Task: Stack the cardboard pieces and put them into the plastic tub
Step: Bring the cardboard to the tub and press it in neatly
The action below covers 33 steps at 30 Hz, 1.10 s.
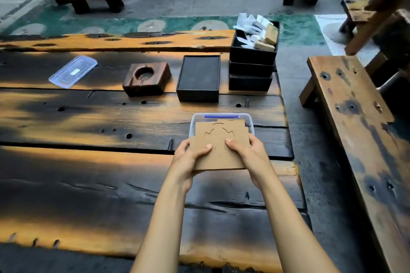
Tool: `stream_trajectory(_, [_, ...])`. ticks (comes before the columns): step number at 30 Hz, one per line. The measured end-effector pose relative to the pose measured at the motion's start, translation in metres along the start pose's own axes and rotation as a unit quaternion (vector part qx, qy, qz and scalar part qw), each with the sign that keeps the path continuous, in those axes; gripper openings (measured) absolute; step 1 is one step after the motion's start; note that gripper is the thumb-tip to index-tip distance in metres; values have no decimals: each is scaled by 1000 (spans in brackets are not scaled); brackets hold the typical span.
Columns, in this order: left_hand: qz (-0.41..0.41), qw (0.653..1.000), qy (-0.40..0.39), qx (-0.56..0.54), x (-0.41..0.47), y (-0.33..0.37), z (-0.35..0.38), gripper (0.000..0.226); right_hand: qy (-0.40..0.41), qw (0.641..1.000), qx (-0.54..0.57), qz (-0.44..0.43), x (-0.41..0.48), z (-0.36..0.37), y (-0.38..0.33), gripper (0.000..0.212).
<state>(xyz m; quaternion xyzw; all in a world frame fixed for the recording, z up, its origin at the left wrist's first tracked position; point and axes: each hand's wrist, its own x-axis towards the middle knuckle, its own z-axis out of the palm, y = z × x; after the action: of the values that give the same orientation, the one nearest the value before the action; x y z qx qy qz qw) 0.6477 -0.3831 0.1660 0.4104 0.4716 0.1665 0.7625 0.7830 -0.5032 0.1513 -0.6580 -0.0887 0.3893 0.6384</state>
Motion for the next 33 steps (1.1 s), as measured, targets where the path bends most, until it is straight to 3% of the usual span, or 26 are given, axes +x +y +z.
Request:
stream_trajectory(2, [-6,1000,1,8,24,2,5,45,3,1000,-25,7,17,-3,2,43])
stream_trajectory(7, [-16,999,22,40,83,4,17,46,38,990,-135,25,57,-17,7,80])
stream_trajectory(16, [-56,994,50,77,175,-9,37,45,83,948,-296,86,127,-38,27,66])
stream_trajectory(29, [-82,992,54,84,232,-53,67,46,95,869,-478,90,162,-33,59,53])
stream_trajectory(31, [-74,989,59,115,237,-60,72,45,97,859,-495,87,165,-32,63,47])
stream_trajectory(33, [-56,972,77,213,240,-66,76,46,97,851,-509,82,166,-31,65,43])
